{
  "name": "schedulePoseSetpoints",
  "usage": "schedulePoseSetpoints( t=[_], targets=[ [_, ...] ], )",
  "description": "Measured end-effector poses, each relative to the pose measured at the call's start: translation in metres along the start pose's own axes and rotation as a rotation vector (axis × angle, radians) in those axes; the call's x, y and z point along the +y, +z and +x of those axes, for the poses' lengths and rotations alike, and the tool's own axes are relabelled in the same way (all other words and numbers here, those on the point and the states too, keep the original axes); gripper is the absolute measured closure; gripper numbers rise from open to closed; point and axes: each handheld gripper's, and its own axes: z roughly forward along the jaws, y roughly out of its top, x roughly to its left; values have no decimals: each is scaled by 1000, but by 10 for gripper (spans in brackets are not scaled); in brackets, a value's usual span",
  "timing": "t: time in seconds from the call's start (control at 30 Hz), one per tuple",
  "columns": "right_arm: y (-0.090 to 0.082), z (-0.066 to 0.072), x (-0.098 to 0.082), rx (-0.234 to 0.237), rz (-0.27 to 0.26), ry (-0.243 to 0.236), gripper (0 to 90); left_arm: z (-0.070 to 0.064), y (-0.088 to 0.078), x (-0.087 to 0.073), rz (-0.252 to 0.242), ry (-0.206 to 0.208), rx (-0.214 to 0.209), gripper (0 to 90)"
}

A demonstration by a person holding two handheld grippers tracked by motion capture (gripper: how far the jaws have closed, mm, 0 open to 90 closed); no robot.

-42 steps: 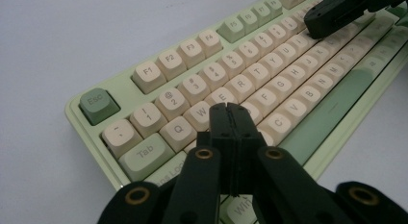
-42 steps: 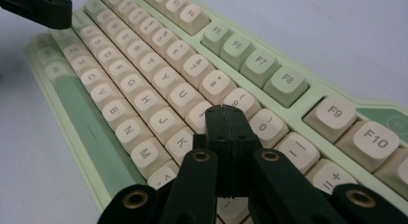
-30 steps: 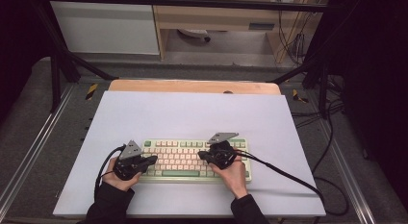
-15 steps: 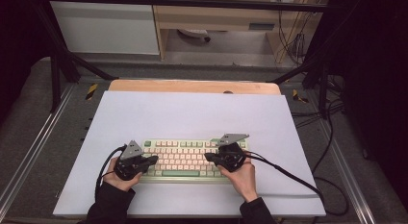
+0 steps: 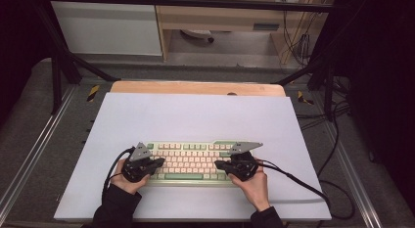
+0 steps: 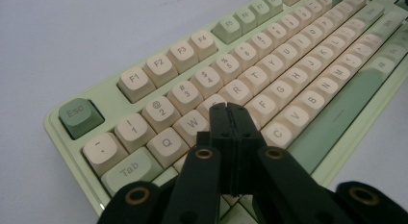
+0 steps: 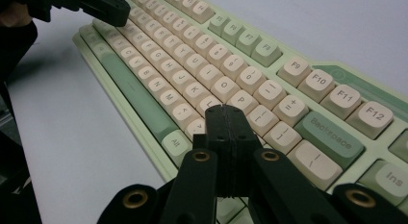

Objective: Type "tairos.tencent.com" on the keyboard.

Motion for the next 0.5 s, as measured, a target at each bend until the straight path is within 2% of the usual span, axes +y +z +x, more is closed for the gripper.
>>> schedulePoseSetpoints(
  t=[0.5],
  targets=[
    [4, 3, -5, 14, 3, -7, 900, -1, 6, -2, 8, 6, -3, 897]
  ],
)
